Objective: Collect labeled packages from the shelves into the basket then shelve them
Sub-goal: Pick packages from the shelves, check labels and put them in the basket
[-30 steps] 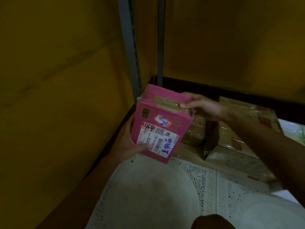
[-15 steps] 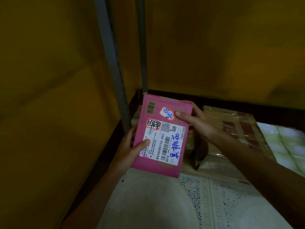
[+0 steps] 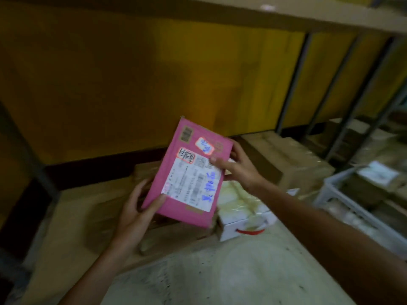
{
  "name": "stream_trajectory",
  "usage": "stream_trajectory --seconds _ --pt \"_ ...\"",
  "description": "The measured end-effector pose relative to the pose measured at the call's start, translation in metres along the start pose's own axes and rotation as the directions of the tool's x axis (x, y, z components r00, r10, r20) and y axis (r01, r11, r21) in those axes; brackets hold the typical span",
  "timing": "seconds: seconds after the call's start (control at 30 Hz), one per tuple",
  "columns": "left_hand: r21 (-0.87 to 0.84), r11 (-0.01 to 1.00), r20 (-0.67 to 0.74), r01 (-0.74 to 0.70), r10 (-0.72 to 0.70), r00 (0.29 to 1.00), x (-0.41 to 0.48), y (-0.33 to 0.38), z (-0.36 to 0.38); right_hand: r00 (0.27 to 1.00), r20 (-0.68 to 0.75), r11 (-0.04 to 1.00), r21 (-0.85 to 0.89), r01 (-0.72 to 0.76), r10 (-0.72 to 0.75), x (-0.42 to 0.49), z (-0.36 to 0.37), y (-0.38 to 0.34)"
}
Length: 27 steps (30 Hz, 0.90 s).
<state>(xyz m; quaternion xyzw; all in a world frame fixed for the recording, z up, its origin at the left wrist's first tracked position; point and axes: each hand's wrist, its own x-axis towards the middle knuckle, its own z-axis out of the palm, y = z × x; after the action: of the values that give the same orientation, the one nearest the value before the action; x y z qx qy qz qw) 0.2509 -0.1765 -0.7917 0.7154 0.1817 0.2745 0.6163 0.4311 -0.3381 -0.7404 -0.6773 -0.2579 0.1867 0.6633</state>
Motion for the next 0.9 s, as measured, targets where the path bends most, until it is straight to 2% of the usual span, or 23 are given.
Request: stream_trajectory --seconds 0.17,0.33,0.43,0.53,0.67,0.73,0.8,0.9 --pt "0.111 0.993 0.069 -0.045 0.038 0.997 0.005 0.019 0.115 0.993 -0.121 0.995 0.102 0.021 -0.009 -0.027 -0.129 0.016" --pt "0.02 0.994 0.168 -0.104 0.099 0.981 -0.007 0.026 0.262 0.962 -0.266 0.996 0.053 0.074 -0.057 -0.073 -0.269 0.021" --pt "-0.051 0.992 0.253 -0.119 0.129 0.959 -0.018 0.033 0.353 0.932 -0.361 0.998 0.042 0.051 -0.032 -0.097 -0.347 0.022" --pt "-0.103 0.992 0.387 -0.069 0.104 0.916 -0.025 0.037 0.432 0.886 -0.463 0.988 0.139 0.072 0.001 -0.121 -0.418 0.025" --pt "-0.079 0.996 0.592 0.045 0.01 0.806 -0.034 0.03 0.516 0.817 -0.577 1.0 -0.002 0.008 -0.008 -0.155 -0.499 0.032" --pt "-0.051 0.998 0.603 0.026 0.01 0.798 -0.04 0.023 0.553 0.76 -0.65 0.998 -0.058 -0.022 -0.021 -0.172 -0.532 0.04" --pt "-0.016 0.999 0.558 0.027 -0.014 0.83 -0.042 0.014 0.584 0.682 -0.732 0.996 -0.064 -0.064 -0.003 -0.185 -0.556 0.052" --pt "0.043 0.997 0.431 0.067 -0.079 0.899 -0.03 0.008 0.613 0.631 -0.761 0.965 -0.029 -0.259 0.147 -0.2 -0.574 0.071"
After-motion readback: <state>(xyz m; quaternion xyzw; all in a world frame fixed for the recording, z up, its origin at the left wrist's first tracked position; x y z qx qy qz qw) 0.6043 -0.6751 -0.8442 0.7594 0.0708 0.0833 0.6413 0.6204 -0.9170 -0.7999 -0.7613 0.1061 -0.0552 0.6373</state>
